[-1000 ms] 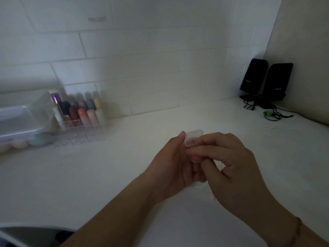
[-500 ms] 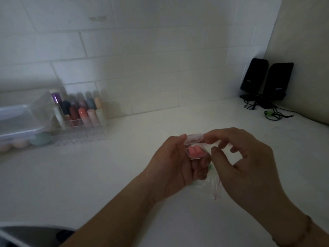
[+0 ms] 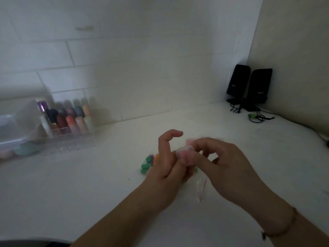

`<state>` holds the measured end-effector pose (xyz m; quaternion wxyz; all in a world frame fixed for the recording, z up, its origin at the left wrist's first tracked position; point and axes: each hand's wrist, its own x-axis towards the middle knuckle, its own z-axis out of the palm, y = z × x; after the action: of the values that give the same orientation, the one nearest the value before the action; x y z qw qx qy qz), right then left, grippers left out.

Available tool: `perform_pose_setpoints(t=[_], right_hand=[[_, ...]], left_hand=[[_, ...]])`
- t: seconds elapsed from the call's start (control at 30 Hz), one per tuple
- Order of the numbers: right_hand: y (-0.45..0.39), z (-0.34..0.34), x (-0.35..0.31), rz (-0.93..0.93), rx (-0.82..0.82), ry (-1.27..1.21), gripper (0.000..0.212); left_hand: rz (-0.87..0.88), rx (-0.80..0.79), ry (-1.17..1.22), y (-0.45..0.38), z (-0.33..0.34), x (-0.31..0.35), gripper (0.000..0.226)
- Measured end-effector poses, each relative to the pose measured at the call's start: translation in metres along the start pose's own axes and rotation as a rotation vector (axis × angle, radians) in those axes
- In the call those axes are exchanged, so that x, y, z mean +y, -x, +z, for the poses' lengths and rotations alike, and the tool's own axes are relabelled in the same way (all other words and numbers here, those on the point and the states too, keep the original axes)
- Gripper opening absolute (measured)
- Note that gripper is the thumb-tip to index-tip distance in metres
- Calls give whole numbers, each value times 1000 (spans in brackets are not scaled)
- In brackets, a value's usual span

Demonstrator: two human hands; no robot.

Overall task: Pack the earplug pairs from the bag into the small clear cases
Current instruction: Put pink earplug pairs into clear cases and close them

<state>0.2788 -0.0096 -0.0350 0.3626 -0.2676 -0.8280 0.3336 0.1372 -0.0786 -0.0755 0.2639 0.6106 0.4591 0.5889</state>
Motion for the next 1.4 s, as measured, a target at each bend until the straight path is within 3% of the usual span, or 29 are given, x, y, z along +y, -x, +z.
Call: perform_pose_setpoints(t=[0.1, 0.17, 0.27, 0.37, 0.53, 0.7, 0.97, 1.03, 1.13, 1.17, 1.3, 1.4], right_hand=[[-11, -21, 8, 75, 99, -148, 27], [-22, -44, 26, 159, 239, -205, 35], [-31, -68, 65, 277, 381, 149, 30], [-33, -67, 95, 364, 311, 464, 23], [-35, -58, 108, 399, 172, 792, 19], [-32, -64, 96, 278, 200, 792, 17], [-28, -57, 96, 259, -114, 968, 38], [-30, -59, 97, 243, -88, 939, 42], [-33, -79, 101, 260, 155, 861, 43], [-33, -85, 104, 302, 162, 901, 46], [-27, -88, 121, 500, -202, 997, 54], [-25, -86, 128, 518, -149, 874, 46]], left_hand=[[29, 97, -17, -2, -1, 0, 47], [66, 146, -326, -1, -4, 0, 41], [68, 24, -860, 0, -4, -1, 47], [-15, -159, -998, 0, -1, -6, 68], [-8, -95, -901, 2, -3, -6, 58], [28, -91, -904, 2, -3, -5, 54], [34, -198, -1006, 3, -3, -5, 64], [40, -187, -994, 3, -4, -4, 63], [55, -162, -952, 3, -4, -4, 58], [63, -154, -942, 3, -4, -4, 56], [69, -102, -890, 2, -5, -4, 48], [56, -68, -832, 2, -5, -3, 44]])
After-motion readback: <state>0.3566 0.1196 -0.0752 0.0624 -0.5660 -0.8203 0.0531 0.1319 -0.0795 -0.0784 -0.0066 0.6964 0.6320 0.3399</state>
